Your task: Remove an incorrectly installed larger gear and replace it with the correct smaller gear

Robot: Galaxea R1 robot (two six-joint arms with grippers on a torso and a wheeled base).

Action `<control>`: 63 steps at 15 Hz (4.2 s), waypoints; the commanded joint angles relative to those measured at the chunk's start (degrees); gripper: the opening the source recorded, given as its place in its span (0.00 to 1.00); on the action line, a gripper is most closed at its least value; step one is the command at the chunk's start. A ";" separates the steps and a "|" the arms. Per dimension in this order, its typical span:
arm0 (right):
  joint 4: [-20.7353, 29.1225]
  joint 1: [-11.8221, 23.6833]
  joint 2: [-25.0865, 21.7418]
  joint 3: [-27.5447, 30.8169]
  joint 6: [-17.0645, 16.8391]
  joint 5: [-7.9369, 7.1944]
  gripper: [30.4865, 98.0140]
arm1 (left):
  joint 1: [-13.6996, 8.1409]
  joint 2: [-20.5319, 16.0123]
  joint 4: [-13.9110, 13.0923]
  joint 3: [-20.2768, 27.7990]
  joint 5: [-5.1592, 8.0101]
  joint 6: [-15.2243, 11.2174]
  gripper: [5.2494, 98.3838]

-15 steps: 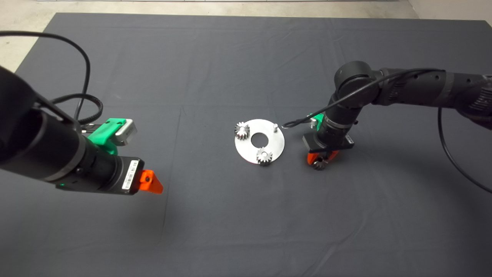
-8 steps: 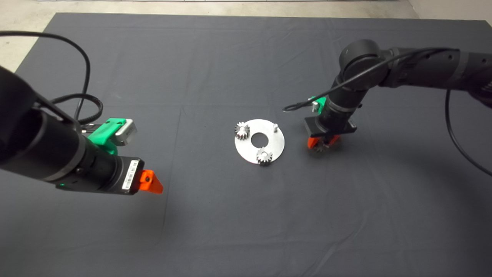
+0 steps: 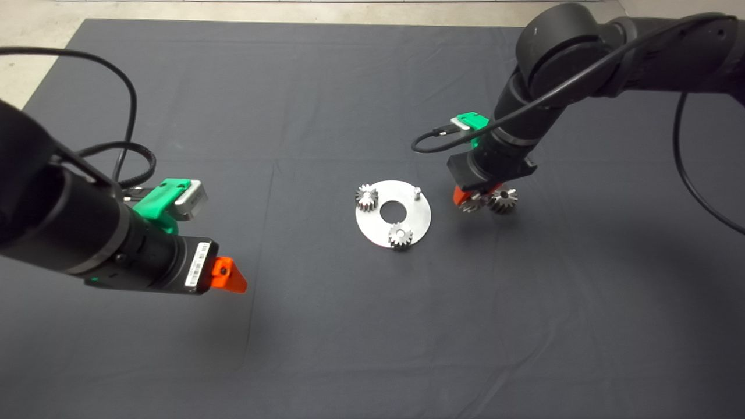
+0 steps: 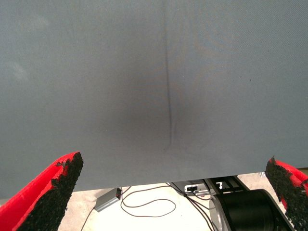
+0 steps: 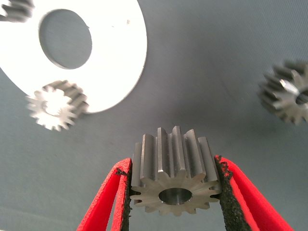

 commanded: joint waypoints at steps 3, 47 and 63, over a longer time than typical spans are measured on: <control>-11.42 2.37 5.62 0.00 1.46 -7.14 0.12 | -0.61 -0.08 0.44 0.24 0.31 -0.13 0.99; 10.52 -3.61 18.36 -36.17 -8.82 -7.18 0.12 | 0.95 0.18 2.90 -0.12 0.13 0.05 0.99; 5.10 -2.03 16.16 -36.52 -9.01 -7.27 0.12 | 1.23 0.18 3.25 0.06 0.04 -0.04 0.99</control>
